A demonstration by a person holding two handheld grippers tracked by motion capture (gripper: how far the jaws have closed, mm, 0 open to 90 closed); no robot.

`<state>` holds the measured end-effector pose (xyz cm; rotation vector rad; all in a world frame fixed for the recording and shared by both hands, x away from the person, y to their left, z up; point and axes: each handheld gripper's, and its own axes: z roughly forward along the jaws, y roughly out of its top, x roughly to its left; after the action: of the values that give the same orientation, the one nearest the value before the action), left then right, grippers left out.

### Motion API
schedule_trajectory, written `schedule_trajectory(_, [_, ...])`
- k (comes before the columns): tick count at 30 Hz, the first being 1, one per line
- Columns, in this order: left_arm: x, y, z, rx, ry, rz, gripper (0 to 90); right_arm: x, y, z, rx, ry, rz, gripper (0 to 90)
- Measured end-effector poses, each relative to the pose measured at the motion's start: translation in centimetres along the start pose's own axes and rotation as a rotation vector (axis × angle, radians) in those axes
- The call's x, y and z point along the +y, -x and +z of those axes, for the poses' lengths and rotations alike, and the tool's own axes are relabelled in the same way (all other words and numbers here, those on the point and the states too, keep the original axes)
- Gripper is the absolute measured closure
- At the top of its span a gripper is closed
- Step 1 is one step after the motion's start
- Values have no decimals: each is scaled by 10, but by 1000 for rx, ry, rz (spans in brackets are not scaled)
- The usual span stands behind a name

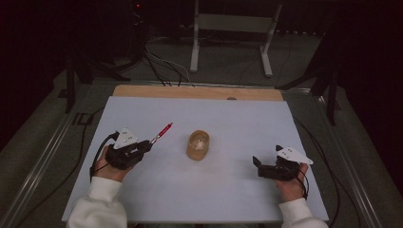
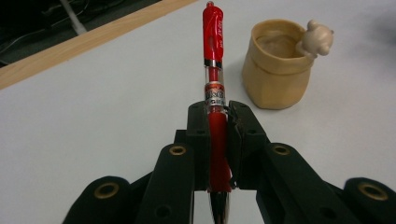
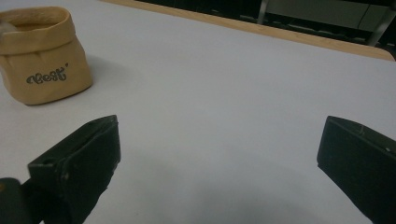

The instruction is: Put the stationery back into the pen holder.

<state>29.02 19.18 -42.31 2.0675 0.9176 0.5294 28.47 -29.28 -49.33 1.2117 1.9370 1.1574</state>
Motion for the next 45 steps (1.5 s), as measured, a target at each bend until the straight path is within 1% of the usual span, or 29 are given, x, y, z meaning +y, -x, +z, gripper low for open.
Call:
schedule_trajectory(8, [8,2,4,-24,-11,37,808,0,0,0,1,0,-1,0])
schedule_trajectory(16, [15,4,9,-48,-13,53,808,0,0,0,3,-1,-1,0])
schedule_trajectory(26, [25,12,19,-73,-35,86,808,0,0,1,4,-3,-1,0])
schedule_trajectory(38, [34,17,29,-98,-47,106,808,0,0,1,4,-3,-5,0])
schedule_trajectory(45, [37,19,33,-119,-60,109,808,0,0,1,5,-2,-5,0])
